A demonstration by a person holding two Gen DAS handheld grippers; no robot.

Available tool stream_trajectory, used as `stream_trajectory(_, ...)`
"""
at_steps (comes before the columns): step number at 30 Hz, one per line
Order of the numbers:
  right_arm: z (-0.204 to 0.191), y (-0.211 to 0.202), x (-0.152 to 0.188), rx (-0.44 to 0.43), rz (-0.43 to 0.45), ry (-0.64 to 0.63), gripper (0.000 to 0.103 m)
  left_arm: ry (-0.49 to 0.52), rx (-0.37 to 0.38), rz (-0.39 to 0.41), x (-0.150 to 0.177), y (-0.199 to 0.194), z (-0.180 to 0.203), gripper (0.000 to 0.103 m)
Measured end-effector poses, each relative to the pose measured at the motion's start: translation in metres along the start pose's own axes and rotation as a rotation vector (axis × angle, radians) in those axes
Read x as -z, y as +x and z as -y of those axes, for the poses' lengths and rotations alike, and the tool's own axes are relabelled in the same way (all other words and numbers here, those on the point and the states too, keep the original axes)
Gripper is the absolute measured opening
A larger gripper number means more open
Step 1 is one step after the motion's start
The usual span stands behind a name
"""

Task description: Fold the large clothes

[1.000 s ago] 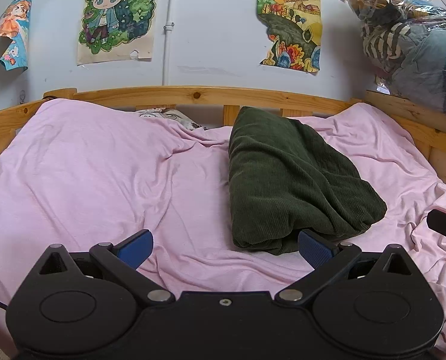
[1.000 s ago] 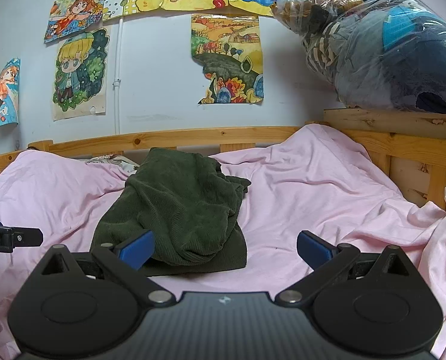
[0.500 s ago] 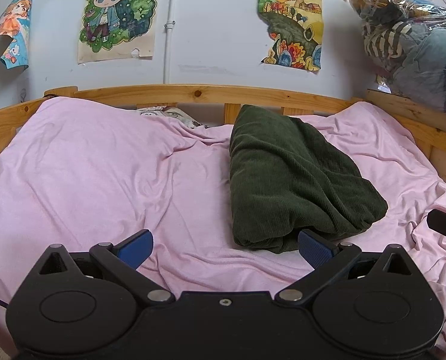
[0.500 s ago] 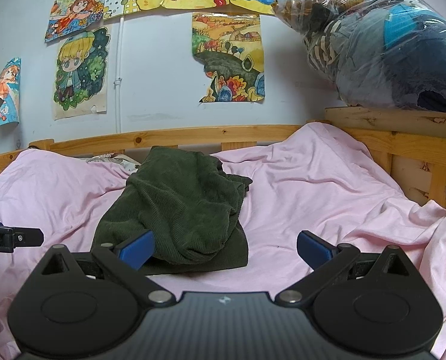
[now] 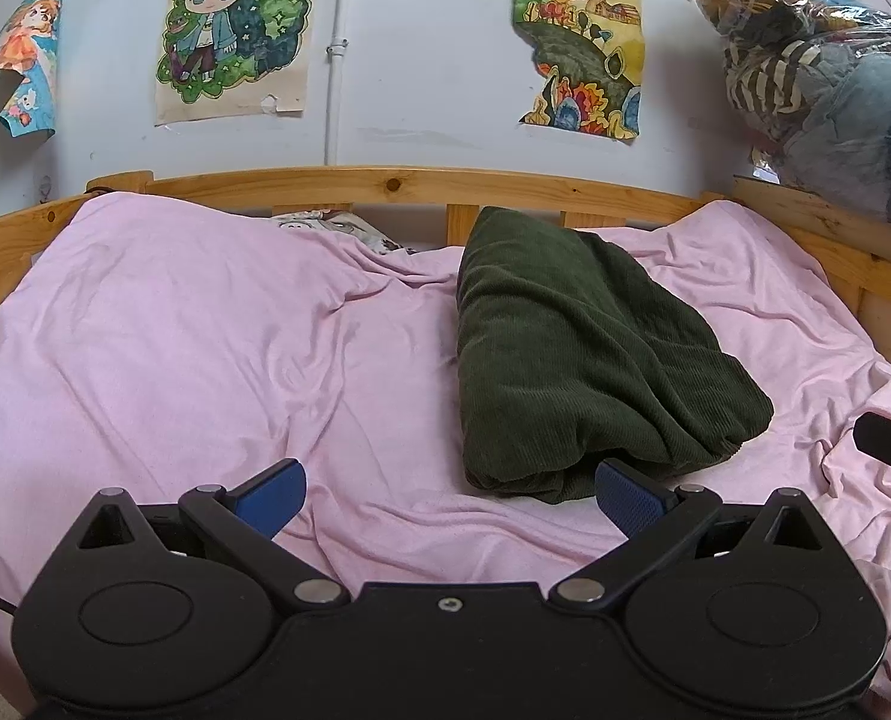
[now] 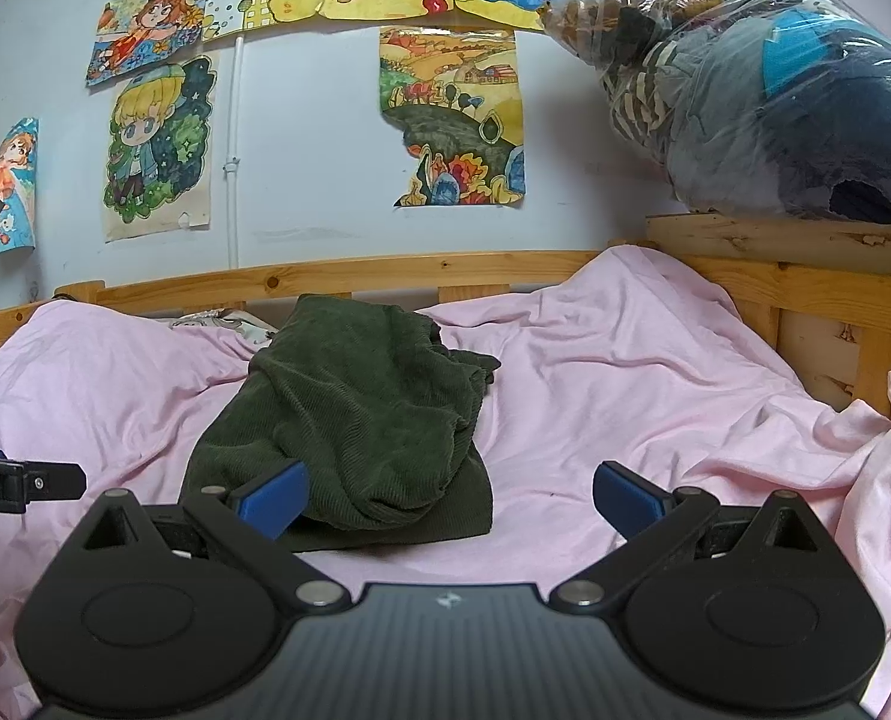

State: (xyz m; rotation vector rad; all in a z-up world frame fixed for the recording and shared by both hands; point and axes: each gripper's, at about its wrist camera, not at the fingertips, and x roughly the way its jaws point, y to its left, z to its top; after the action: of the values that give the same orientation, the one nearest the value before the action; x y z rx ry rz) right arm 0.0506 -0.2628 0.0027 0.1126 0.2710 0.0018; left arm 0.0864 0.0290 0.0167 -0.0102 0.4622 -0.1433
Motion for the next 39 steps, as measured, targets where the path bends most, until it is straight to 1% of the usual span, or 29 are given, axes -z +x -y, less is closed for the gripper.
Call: stream_trajectory(39, 0.0029, 0.0019, -0.0003, -0.011, -0.009, -0.008, 0.103, 0.005, -0.01, -0.007, 0.0014, 0.0017, -0.0014, 0.102)
